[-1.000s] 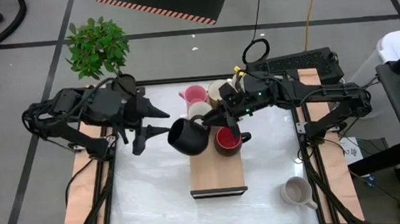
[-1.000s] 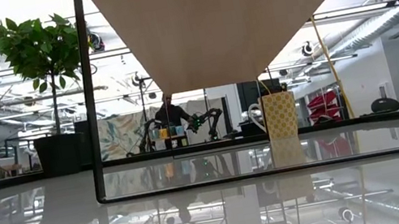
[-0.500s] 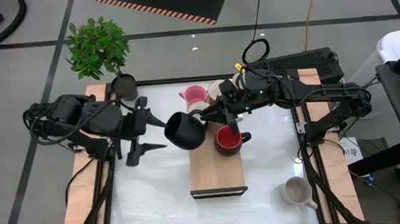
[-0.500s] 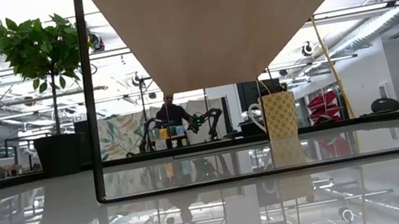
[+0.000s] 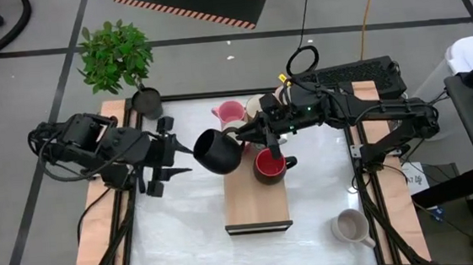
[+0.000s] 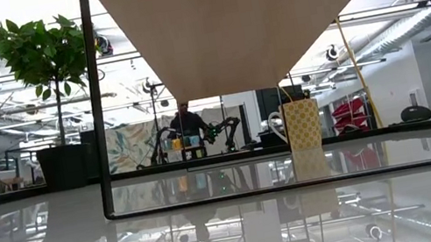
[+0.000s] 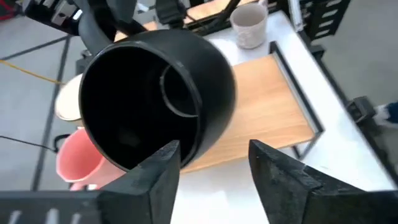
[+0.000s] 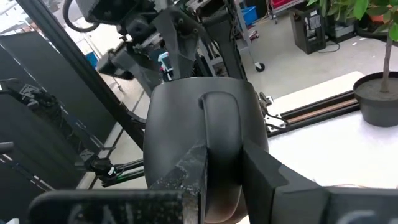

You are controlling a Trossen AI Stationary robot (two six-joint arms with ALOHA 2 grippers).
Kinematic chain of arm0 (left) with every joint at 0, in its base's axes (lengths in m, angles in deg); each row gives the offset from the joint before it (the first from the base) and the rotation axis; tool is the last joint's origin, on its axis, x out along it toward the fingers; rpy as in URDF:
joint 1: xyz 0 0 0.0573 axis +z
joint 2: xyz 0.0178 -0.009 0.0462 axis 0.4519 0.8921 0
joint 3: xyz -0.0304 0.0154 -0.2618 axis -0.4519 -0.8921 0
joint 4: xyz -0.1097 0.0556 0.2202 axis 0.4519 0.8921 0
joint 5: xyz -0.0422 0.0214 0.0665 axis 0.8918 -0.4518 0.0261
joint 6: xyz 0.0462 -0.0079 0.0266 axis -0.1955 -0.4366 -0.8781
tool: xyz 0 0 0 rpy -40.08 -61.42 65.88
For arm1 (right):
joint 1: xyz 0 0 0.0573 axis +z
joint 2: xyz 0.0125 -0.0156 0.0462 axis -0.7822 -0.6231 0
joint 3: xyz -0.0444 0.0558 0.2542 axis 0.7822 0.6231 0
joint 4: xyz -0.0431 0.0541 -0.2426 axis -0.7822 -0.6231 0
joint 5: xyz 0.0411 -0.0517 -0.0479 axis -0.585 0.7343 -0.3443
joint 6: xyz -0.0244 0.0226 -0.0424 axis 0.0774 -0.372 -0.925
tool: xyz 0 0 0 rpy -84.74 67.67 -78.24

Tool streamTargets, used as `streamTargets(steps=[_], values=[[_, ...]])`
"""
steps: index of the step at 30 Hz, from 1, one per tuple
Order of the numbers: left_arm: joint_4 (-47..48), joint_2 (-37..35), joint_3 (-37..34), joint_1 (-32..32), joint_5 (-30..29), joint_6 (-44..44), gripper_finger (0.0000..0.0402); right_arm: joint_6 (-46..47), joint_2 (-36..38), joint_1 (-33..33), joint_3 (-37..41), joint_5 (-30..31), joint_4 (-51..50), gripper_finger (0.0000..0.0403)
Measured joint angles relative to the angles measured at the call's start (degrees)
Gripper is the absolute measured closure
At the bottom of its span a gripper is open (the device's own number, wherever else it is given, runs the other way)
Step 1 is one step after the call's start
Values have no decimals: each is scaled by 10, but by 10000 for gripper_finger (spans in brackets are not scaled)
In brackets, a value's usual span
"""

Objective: Place coffee mugs
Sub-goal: Put the black mug on the shelf

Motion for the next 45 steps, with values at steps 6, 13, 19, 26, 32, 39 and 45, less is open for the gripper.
streamTargets(steps=[6, 13, 19, 26, 32, 39, 45], values=[[-4, 11, 0, 24, -3, -21, 235, 3, 0, 0, 0, 0, 1, 350], [-3, 31, 0, 37, 6, -51, 236, 6, 0, 0, 0, -2, 10, 350], [-6, 54, 0, 41, 21, -57, 247, 24, 0, 0, 0, -12, 13, 350], [-19, 58, 0, 42, 35, -70, 342, 30, 0, -1, -1, -17, 19, 350], [-44, 60, -1, 42, 47, -90, 371, 53, 0, -2, -2, -31, 21, 350], [-38, 64, 0, 45, 45, -110, 382, 142, 8, -1, -2, -35, -38, 239], [-34, 64, -1, 41, 46, -110, 383, 171, 39, 2, -1, -48, -168, 192]])
